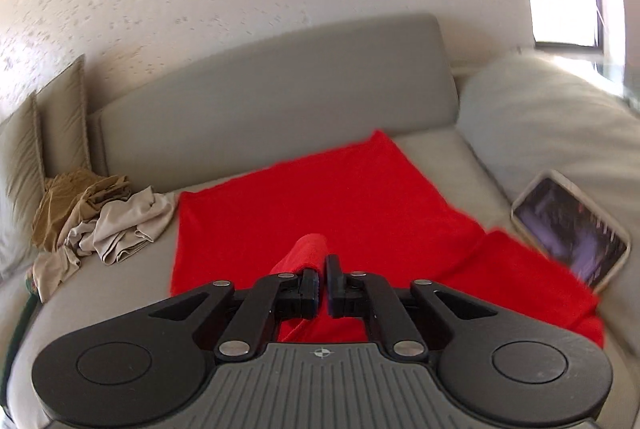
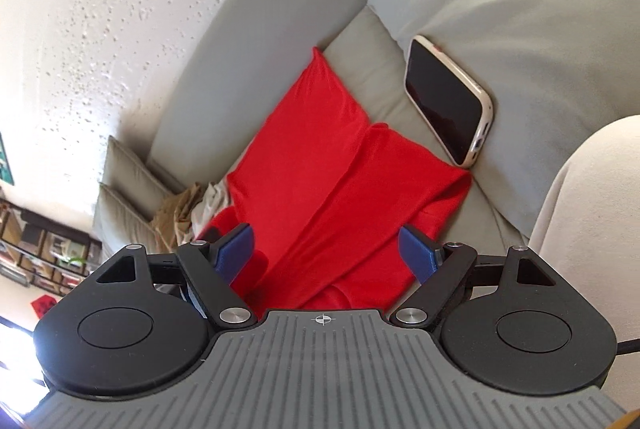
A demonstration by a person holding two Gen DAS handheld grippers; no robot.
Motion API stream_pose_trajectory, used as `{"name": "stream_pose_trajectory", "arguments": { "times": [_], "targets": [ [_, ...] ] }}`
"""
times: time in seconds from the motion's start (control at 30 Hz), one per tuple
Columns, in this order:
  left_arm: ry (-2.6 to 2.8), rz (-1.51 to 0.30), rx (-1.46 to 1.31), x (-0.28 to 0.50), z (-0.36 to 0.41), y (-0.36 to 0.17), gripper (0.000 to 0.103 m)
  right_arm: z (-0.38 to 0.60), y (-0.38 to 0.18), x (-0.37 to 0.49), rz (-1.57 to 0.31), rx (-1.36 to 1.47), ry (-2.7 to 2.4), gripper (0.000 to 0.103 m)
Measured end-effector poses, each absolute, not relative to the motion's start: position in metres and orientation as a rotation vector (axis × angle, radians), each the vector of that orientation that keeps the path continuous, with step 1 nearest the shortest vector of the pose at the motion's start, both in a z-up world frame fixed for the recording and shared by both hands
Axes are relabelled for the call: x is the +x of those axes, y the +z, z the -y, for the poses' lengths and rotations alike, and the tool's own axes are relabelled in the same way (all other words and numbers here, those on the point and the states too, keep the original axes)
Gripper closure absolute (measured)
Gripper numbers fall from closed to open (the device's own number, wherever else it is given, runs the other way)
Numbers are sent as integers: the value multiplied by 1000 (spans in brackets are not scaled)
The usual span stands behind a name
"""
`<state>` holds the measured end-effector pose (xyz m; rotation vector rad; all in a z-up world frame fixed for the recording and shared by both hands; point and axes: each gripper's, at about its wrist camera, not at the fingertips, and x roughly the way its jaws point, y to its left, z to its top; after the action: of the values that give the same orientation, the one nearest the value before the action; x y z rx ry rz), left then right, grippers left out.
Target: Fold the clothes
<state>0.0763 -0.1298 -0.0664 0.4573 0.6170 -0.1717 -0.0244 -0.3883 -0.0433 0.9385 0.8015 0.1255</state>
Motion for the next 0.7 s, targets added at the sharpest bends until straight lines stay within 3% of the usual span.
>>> {"name": "stream_pose_trajectory", "arguments": {
  "times": [0.07, 0.2, 0.27, 0.47, 0.63, 0.7],
  "targets": [
    [-212, -689, 686, 67, 153, -99, 53, 389, -45, -24, -808, 931, 123, 19],
    [-233, -628, 893, 35, 155, -123, 48, 387, -47, -22, -826, 901, 116, 19],
    [-251, -641, 856, 29, 145, -111, 25, 384, -48, -20, -838, 883, 112, 19],
    [-315, -823, 472, 27, 77, -63, 19, 365, -53, -8, -892, 829, 132, 19],
    [-214, -885, 221, 14, 11, -50, 19, 343, -61, 3, -954, 770, 148, 19],
    [-147, -894, 114, 18, -9, -51, 25, 332, -65, 10, -986, 737, 155, 19]
  ]
}}
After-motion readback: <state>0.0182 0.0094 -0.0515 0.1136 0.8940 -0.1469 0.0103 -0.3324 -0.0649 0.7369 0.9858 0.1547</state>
